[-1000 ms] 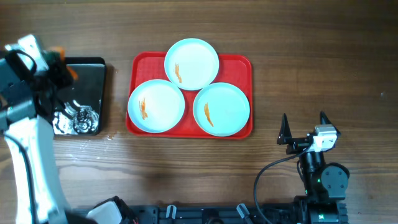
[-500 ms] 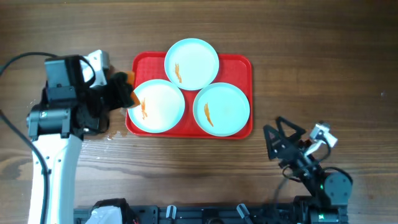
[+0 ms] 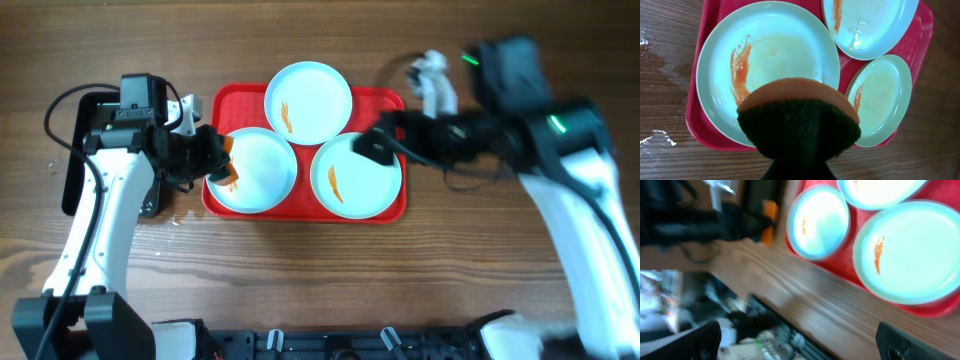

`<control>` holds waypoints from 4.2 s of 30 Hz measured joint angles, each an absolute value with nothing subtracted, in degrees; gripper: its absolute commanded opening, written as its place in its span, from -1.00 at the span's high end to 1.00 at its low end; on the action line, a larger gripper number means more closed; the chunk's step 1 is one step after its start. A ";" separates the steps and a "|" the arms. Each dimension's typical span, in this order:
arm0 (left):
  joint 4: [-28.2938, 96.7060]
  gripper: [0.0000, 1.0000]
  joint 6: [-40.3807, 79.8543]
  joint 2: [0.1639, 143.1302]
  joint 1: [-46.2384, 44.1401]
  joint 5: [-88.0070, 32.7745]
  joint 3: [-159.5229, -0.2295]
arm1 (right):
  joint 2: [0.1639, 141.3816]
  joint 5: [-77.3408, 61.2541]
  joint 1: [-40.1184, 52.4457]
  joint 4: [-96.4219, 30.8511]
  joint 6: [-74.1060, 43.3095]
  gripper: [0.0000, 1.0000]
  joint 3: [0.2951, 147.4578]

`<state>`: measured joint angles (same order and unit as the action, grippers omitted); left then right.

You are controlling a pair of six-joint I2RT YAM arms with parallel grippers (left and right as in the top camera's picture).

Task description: Clean dirty plates on tray and stack at the side

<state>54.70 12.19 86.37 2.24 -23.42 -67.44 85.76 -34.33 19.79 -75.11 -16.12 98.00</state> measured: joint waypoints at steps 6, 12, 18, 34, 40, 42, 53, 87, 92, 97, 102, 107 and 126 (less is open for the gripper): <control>56.53 0.92 12.19 87.35 2.24 -23.42 -67.40 | 110.15 -25.71 27.70 -68.07 -27.16 -1.00 109.67; 56.75 0.92 12.19 87.35 2.24 -23.42 -67.40 | 123.57 -32.88 30.85 -61.12 -21.87 -0.34 109.65; 56.47 0.92 12.19 87.35 2.24 -23.42 -67.40 | 123.59 -11.84 36.58 -57.98 -28.80 -0.09 107.59; 56.18 0.92 12.19 87.39 2.24 -23.42 -67.40 | 123.76 -11.60 37.36 -36.23 -29.36 0.32 89.27; 56.18 0.92 12.19 87.39 2.24 -23.42 -67.40 | 124.81 -12.43 37.36 -35.68 -29.08 0.60 89.27; 56.18 0.92 12.19 87.39 2.24 -23.42 -67.40 | 125.05 -13.10 37.45 -35.11 -28.88 0.60 89.27; 52.42 0.92 12.19 87.39 2.24 -23.42 -65.47 | 125.10 -10.87 40.14 -34.52 -30.94 0.91 89.27; 27.66 0.92 25.45 101.58 -11.92 -13.54 -55.33 | 125.10 -5.26 40.14 -42.11 -33.21 0.92 91.61; 31.59 0.92 24.08 101.97 -12.01 -4.03 -56.88 | 125.10 -5.28 40.14 -42.22 -33.21 0.91 91.66; 32.56 0.92 22.61 102.13 -12.03 8.64 -57.45 | 125.10 -5.28 40.14 -42.24 -33.21 0.91 91.66; 37.36 0.92 22.13 101.47 -11.97 -0.38 -60.40 | 125.10 -5.26 40.14 -42.44 -33.19 0.91 91.66; 35.68 0.92 22.17 99.55 -12.08 -12.67 -61.34 | 125.10 -5.26 40.14 -42.44 -33.21 0.91 91.66; 33.41 0.33 24.34 107.15 -17.26 -4.82 -64.05 | 125.10 -4.80 39.44 -42.68 -34.48 0.91 91.66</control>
<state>33.41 24.34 107.15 -17.26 -4.82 -64.05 125.10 -4.80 39.44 -42.68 -34.48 91.66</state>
